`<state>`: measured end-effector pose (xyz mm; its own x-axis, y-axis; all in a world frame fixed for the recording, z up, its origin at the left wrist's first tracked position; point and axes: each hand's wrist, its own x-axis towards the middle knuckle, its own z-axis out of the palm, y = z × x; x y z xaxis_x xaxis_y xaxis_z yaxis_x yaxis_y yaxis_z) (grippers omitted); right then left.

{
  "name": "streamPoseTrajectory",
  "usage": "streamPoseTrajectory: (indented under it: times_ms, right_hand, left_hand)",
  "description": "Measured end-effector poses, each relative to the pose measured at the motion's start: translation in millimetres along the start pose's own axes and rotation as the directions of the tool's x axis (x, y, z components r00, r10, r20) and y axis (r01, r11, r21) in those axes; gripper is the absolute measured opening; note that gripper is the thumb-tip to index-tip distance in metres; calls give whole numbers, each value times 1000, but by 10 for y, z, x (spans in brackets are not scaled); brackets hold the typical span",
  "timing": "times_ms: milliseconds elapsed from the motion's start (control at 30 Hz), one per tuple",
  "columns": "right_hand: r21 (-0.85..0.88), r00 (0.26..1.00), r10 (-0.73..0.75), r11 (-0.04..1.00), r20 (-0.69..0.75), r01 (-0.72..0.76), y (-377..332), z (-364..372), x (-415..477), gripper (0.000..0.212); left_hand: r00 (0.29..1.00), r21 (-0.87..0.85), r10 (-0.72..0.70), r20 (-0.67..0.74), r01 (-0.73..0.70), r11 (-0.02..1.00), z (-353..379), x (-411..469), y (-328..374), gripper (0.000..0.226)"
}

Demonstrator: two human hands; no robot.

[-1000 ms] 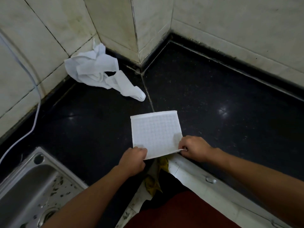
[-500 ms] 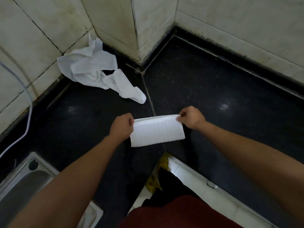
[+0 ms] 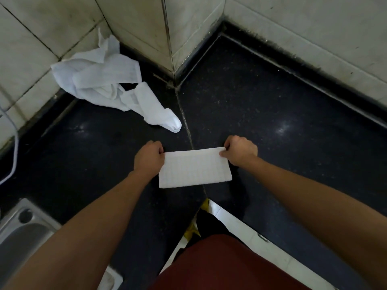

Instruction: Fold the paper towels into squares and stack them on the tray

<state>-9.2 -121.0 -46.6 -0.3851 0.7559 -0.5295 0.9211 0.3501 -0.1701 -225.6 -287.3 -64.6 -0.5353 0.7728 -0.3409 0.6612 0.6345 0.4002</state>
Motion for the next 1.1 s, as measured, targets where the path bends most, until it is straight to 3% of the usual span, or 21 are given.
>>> streamPoseTrajectory:
  times_ms: [67, 167, 267, 333, 500, 600, 700, 800, 867, 967, 1100]
  right_hand:
    - [-44, 989, -105, 994, -101, 101, 15, -22, -62, 30]
    - [22, 927, -318, 944, -198, 329, -52, 28, -212, 20]
    - [211, 915, -403, 896, 13, 391, -203, 242, -396, 13]
    - [317, 919, -372, 894, 127, 318, -217, 416, -489, 11]
    - [430, 983, -154, 898, 99, 97, 110, 487, -569, 4]
    - [394, 990, -80, 919, 118, 27, 317, 416, -607, 6]
    - [250, 994, -61, 968, 93, 36, 378, 343, -580, 5]
    - [243, 999, -11, 970, -48, 22, 276, 220, -462, 14]
    - [208, 996, 28, 978, -90, -9, 154, 169, -367, 27]
    - [86, 996, 82, 993, -30, -79, 4, 201, -268, 40]
    - [289, 968, 218, 926, 121, -245, -32, 195, -172, 40]
  left_hand:
    - [998, 27, 24, -50, -23, 999, -10, -48, 14, 9]
    - [992, 9, 99, -78, -99, 995, -3, -195, 111, 8]
    - [993, -23, 113, 29, -113, 993, 117, -439, 202, 6]
    - [989, -34, 107, 103, -104, 994, 218, -607, 174, 6]
    - [991, -63, 91, 101, -85, 994, 331, -762, -38, 6]
    - [989, -95, 125, 84, -117, 989, 353, -811, -66, 4]
    - [982, -44, 174, 67, -172, 984, 354, -841, -87, 3]
    - [960, 86, 279, 3, -278, 957, 275, -773, -105, 16]
    - [945, 191, 324, 34, -325, 926, 195, -687, -101, 34]
    - [935, 328, 287, 208, -343, 880, 109, -587, -133, 57]
    - [929, 316, 293, 225, -354, 880, 87, -600, -206, 61]
